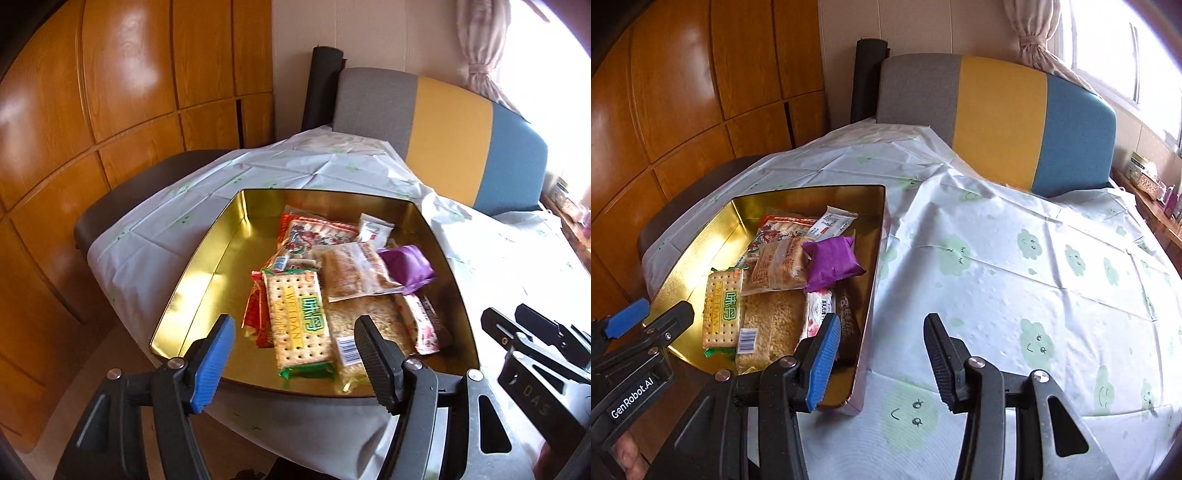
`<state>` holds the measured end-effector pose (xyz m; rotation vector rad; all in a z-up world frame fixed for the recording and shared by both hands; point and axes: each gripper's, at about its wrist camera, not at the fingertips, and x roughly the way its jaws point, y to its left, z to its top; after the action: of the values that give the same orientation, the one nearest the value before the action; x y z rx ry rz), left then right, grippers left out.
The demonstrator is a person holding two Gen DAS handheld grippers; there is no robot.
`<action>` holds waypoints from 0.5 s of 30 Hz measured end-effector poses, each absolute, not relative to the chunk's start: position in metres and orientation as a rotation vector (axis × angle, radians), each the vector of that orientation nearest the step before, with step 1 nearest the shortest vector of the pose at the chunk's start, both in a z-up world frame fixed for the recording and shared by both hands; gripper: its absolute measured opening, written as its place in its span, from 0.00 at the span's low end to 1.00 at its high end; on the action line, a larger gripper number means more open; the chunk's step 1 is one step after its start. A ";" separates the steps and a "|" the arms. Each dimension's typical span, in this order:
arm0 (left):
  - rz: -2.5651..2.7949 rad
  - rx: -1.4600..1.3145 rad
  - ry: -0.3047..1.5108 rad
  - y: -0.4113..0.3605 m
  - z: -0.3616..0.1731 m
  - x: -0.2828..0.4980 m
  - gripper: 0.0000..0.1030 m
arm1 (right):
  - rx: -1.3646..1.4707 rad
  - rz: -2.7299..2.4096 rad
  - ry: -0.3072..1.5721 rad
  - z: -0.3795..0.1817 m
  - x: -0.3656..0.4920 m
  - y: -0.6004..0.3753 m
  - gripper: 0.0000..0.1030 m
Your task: Organize snacks
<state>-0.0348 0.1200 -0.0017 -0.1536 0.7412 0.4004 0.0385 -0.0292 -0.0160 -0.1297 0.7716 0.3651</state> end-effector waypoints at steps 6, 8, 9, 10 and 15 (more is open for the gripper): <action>0.398 -0.124 0.719 0.109 0.005 -0.040 0.70 | -0.118 0.356 0.753 -0.014 0.033 -0.035 0.46; 0.400 -0.125 0.718 0.109 0.006 -0.041 0.70 | -0.118 0.363 0.750 -0.013 0.030 -0.034 0.46; 0.402 -0.127 0.716 0.110 0.006 -0.041 0.70 | -0.120 0.365 0.748 -0.013 0.030 -0.033 0.46; 0.402 -0.128 0.716 0.110 0.006 -0.041 0.70 | -0.123 0.367 0.747 -0.012 0.028 -0.033 0.46; 0.406 -0.135 0.711 0.114 0.008 -0.044 0.70 | -0.126 0.375 0.751 -0.014 0.026 -0.030 0.46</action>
<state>-0.0436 0.1136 0.0077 -0.1353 0.7111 0.4063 0.0258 -0.0296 -0.0141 -0.1262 0.7512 0.3751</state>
